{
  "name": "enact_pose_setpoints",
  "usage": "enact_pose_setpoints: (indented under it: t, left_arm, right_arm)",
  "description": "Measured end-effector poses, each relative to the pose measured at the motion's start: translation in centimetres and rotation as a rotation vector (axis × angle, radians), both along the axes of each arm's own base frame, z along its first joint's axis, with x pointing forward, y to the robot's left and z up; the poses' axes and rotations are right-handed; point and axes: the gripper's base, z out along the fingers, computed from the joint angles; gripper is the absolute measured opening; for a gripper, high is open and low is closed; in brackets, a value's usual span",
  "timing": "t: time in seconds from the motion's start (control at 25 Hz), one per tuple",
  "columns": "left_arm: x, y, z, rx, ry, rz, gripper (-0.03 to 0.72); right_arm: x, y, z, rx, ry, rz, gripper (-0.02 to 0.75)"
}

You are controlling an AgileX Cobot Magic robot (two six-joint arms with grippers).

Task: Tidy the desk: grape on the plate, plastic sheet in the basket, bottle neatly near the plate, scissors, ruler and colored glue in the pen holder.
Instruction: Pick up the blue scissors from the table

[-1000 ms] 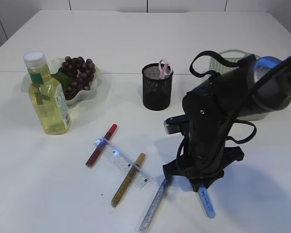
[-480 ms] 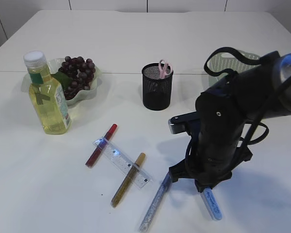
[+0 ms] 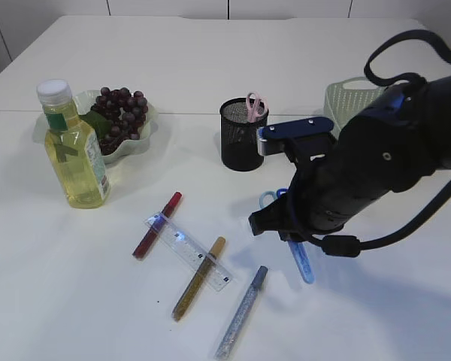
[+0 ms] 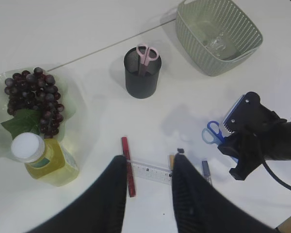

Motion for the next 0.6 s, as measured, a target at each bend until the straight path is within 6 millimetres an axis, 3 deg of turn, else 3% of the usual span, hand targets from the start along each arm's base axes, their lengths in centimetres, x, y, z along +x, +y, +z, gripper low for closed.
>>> enact_pose_setpoints:
  t: [0.32,0.6]
  left_arm:
    - [0.0,0.0,0.0,0.000,0.000,0.000,0.242]
    - [0.0,0.0,0.0,0.000,0.000,0.000,0.242]
  right_arm:
    - [1.5,0.7,2.3,0.052,-0.189,0.072,0.164]
    - [5.1,-0.4,5.8,0.150,-0.381,0.019,0.163]
